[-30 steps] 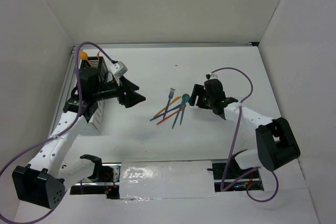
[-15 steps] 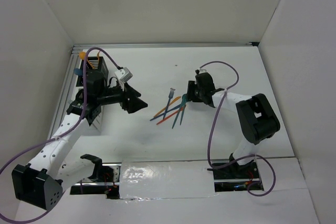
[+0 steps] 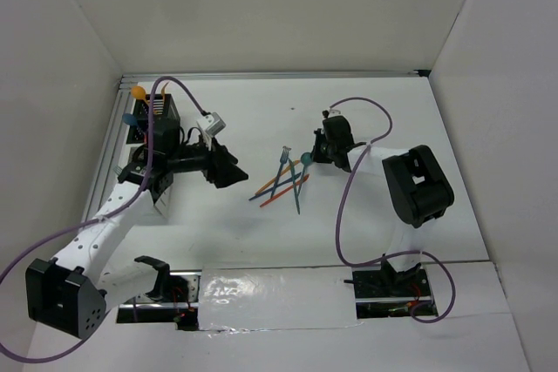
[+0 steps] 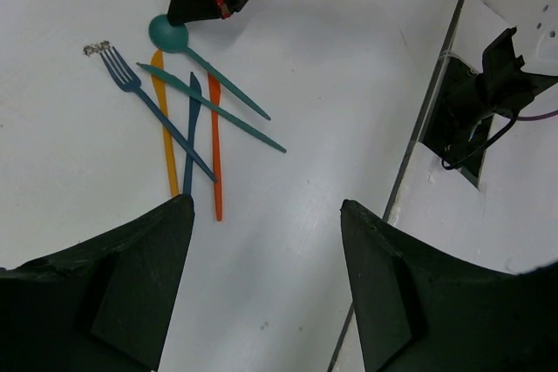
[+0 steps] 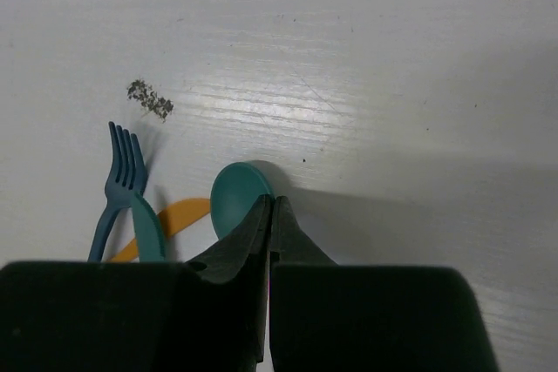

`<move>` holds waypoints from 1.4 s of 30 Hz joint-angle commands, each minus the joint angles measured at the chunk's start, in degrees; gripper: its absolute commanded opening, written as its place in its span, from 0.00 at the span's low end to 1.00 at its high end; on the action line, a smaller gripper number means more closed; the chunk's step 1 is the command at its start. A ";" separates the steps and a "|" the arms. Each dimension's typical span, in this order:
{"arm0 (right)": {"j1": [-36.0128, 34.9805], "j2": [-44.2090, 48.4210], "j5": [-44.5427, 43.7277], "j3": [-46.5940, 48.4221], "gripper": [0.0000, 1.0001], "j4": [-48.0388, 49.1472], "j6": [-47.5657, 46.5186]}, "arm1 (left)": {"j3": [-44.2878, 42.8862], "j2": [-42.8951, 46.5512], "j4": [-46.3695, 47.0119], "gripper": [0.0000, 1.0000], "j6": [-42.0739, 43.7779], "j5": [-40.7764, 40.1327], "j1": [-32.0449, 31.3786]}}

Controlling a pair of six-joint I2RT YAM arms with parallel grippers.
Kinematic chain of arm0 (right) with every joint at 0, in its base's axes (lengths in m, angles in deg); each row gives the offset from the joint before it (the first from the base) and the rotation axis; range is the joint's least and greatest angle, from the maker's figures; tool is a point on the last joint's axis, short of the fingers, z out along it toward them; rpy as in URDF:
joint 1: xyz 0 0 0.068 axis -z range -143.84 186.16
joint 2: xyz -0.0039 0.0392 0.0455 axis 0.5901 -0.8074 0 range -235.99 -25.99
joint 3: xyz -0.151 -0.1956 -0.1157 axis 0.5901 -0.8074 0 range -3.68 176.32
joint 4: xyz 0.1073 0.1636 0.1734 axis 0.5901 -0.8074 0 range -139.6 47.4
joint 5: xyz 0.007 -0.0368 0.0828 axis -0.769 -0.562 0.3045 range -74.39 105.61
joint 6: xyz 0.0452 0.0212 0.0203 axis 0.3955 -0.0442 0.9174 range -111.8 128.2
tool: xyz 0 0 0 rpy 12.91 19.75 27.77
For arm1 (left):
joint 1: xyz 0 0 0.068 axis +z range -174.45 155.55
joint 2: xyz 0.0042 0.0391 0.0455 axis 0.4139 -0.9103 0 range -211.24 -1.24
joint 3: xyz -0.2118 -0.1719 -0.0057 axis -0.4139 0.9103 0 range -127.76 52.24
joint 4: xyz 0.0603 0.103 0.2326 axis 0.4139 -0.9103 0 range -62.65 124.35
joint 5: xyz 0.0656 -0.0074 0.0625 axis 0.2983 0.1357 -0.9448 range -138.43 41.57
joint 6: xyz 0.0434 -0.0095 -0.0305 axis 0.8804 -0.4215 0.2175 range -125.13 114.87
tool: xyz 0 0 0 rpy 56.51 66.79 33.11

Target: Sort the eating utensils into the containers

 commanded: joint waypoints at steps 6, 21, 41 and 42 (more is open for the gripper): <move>1.13 9.23 7.07 -0.55 0.00 1.94 -0.18 | -4.33 -6.94 8.46 0.78 -13.29 2.25 -1.30; -6.33 31.20 9.83 -3.02 0.00 8.70 0.87 | -18.22 -27.68 12.50 0.74 -24.54 -4.42 -12.37; -8.20 39.03 0.05 1.90 0.70 -8.16 -0.45 | -11.56 -18.33 20.34 0.03 -28.70 -18.87 -6.67; -6.45 40.08 1.19 0.95 0.81 -8.17 0.68 | -7.89 -15.50 20.08 0.03 -27.82 -21.98 -3.71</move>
